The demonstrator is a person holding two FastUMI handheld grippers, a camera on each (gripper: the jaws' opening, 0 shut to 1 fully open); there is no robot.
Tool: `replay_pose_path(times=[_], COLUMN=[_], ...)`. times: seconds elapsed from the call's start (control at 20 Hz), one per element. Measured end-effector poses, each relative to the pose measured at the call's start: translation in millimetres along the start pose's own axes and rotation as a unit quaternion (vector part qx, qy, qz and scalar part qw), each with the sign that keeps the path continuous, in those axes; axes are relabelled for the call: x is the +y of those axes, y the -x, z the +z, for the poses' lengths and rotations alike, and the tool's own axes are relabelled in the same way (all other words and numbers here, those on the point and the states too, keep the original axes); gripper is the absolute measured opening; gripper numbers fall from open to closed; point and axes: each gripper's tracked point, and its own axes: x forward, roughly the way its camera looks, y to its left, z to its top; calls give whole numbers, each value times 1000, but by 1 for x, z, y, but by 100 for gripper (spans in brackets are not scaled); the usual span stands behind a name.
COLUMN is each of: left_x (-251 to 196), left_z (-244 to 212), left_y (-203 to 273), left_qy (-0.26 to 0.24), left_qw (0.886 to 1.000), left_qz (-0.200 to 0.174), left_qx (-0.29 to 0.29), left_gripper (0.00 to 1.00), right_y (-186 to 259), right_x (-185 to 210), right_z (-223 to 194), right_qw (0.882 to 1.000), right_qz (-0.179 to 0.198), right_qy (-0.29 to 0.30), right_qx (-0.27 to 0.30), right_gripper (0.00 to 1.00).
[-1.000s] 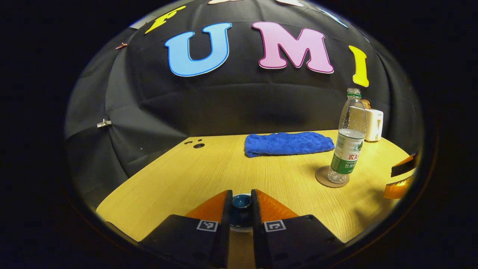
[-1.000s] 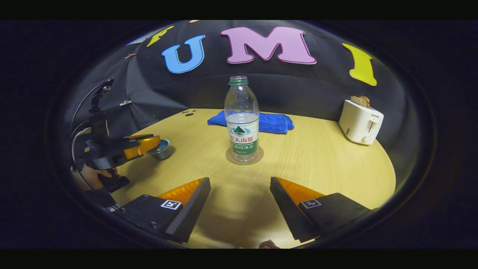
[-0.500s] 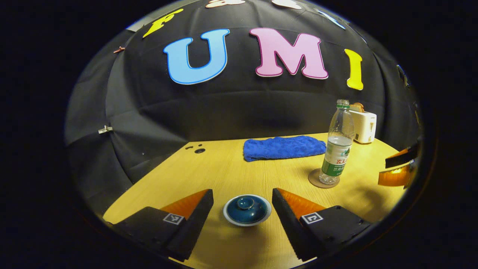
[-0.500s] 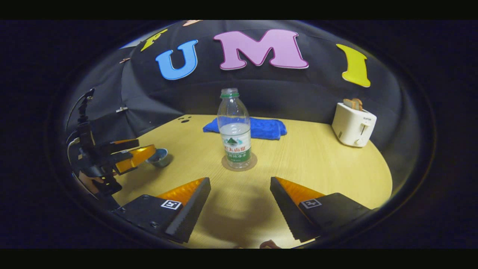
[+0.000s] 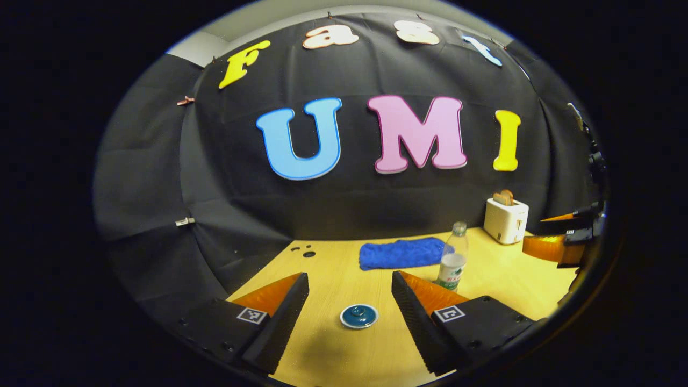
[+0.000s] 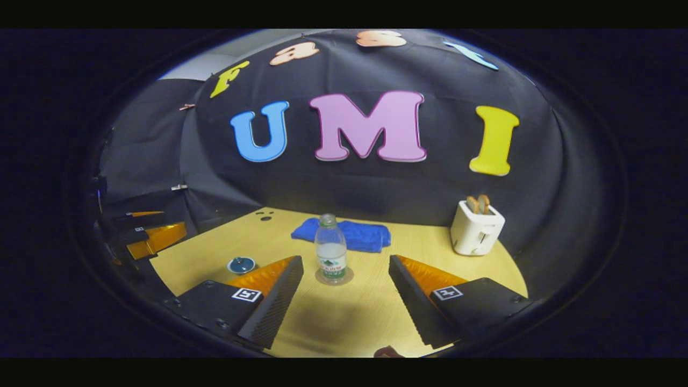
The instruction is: Open the teacup lid with one hand, grasp the water bottle and pour water into the teacup with the other hand; after pouring, place the water bottle on the coaster and then close the teacup lid.
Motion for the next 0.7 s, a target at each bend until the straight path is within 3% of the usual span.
replay_pose_path(times=[0.3,0.35,0.4,0.7], left_x=[-31,-30,-29,-11], left_z=[51,52,53,47], left_y=[23,24,26,22], left_qy=[64,63,58,36], left_qw=[995,995,995,995], left_qz=[-51,-57,-61,-86], left_qx=[-50,-52,-51,-34], left_gripper=[97,97,97,97], right_y=[27,32,34,45], right_x=[9,9,9,6], right_z=[52,58,61,85], right_qw=[998,998,997,995], right_qz=[-13,-20,-27,-71], right_qy=[-2,-1,-1,-32], right_qx=[-60,-64,-66,-64], right_gripper=[98,94,98,98])
